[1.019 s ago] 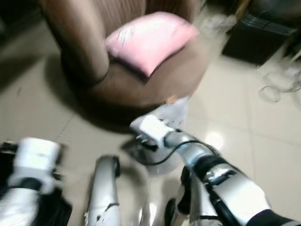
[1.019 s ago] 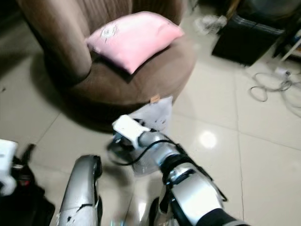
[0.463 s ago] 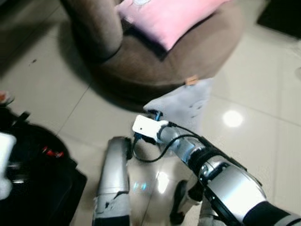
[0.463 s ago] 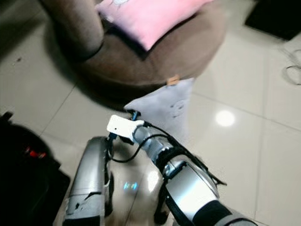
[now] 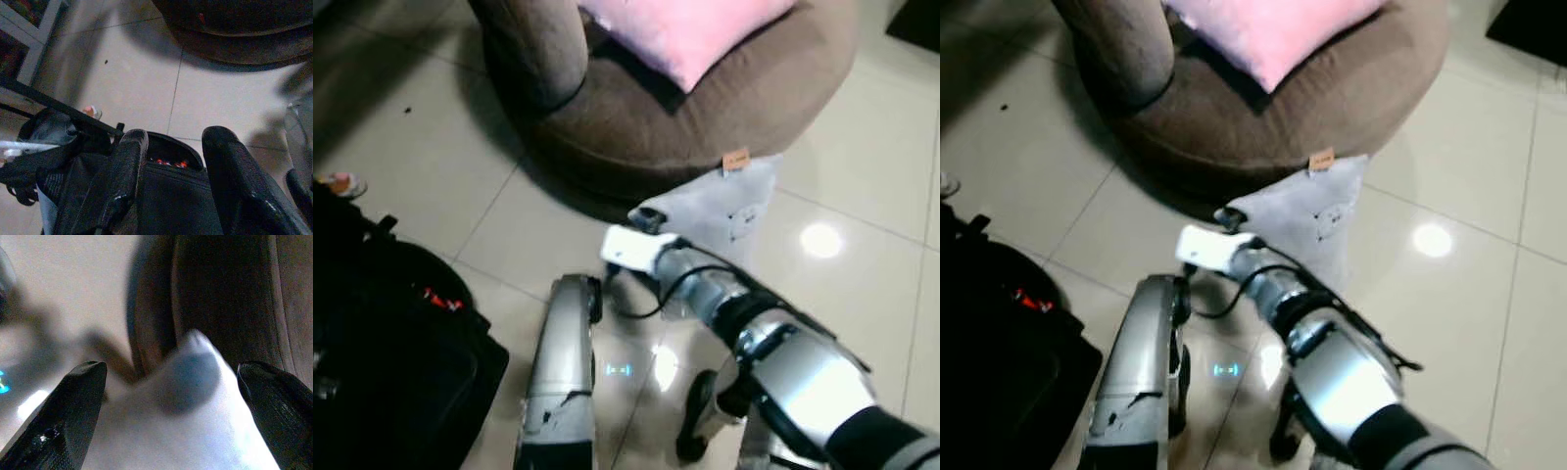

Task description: Move the pillow to the sofa from floor

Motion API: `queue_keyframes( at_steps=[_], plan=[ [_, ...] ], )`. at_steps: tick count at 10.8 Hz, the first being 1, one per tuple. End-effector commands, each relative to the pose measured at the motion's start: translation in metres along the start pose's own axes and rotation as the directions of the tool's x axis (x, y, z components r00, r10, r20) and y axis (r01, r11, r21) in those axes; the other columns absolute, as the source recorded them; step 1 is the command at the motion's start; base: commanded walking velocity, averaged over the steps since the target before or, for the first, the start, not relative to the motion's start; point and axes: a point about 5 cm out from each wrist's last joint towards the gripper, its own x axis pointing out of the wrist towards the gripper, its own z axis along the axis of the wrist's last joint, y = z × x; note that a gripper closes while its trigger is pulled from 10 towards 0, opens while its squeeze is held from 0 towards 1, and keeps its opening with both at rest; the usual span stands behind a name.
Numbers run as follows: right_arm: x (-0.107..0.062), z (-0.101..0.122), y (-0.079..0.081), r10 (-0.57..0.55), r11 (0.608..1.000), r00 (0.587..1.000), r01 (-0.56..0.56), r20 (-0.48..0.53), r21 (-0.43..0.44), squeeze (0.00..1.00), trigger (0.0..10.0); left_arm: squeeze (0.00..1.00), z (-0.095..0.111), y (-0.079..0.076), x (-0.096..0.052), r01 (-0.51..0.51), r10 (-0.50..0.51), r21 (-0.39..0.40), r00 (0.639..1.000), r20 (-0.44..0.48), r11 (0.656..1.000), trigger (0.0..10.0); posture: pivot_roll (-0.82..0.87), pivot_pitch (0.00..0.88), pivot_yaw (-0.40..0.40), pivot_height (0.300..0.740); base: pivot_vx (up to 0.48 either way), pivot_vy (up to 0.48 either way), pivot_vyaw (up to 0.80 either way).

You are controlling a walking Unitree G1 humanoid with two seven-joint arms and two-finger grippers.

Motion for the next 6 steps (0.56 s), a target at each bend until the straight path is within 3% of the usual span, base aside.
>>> queue_keyframes(
  at_steps=[1,4,5,6],
  plan=[
    [-0.003,-0.016,0.001,-0.005,1.000,0.998,0.005,-0.065,0.010,1.00,10.0,0.00,0.002,0.000,-0.005,0.011,-0.011,0.010,1.000,0.001,1.000,10.0,0.85,0.409,-0.001,0.509,0.000,0.000,0.00],
    [-0.007,-0.036,-0.007,-0.040,0.999,0.991,0.044,-0.129,0.025,1.00,10.0,0.00,0.003,0.000,-0.011,0.047,-0.047,-0.013,0.999,-0.014,0.999,10.0,0.83,0.398,0.001,0.509,0.000,0.000,0.00],
    [-0.008,-0.040,-0.008,-0.044,0.997,0.989,0.051,-0.142,0.052,0.00,10.0,0.00,0.004,0.001,-0.012,0.048,-0.048,-0.014,0.999,-0.014,0.999,10.0,0.83,0.385,0.009,0.509,0.000,0.000,0.00],
    [-0.008,-0.042,-0.009,-0.049,0.996,0.988,0.060,-0.145,0.068,0.00,10.0,0.00,0.006,0.001,-0.012,0.052,-0.052,-0.010,0.999,-0.013,0.999,10.0,0.83,0.384,0.010,0.509,0.000,0.000,0.00]
  ],
)
